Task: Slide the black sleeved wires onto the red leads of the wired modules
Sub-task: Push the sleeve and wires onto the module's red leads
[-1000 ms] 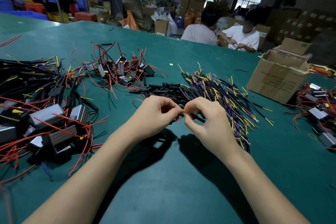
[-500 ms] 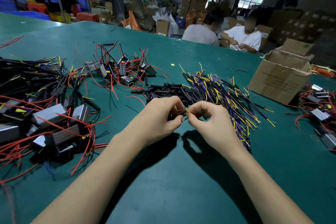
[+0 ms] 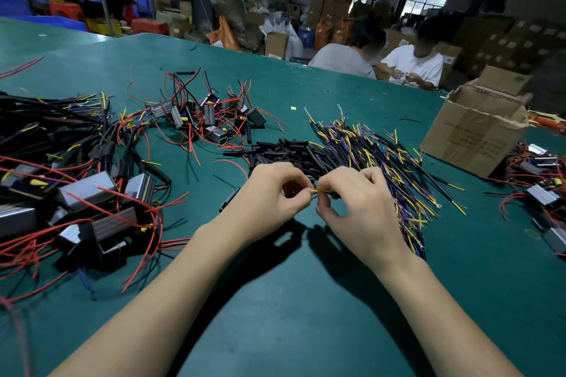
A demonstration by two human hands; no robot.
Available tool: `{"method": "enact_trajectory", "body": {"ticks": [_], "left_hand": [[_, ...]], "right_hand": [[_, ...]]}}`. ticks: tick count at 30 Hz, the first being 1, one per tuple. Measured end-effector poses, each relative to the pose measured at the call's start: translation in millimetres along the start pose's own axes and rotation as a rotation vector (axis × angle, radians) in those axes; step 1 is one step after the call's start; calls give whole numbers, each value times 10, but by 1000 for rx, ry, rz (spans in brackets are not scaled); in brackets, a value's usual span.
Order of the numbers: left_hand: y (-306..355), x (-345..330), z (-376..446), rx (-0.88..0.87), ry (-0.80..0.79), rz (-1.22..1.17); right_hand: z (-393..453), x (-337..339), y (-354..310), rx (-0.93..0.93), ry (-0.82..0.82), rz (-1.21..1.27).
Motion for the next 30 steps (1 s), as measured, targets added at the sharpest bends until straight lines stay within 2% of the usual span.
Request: {"method": "enact_trajectory", "body": {"ticks": [3,4,6,9,12,16,19,30], "left_hand": [[-22,32,12,159,-111,-332],[-32,44,15,204,-142,-429],[-42,48,15,237,-155,-477],[-31,-1,16,169,-51,-328],[-8,-5,2,26,70,-89],[-4,17,-20,-143,98,61],[5,5,-26,-208,80,131],[-2,-26,-33,-274,45,255]], "right_hand": [[8,8,17,142,119,-221],[10,6,23,146,137,-230],[4,-2,37,78,114,-102],[-19,-11,66,-119,-21,306],[-1,12,117,-222,-124,655],[32,59,161,-397,-157,1029],[35,82,173,-449,-184,1082],[42,147,164,-508,-331,1025]]}}
Point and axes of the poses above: each hand's wrist, its own z-axis towards the middle knuckle, its own x-axis out of the back of the hand, y = z × x, the point moved 1 cm from there along z, towards the middle knuckle, and after that the axes turned 10 degrees about -y, right-handed, at the moved point
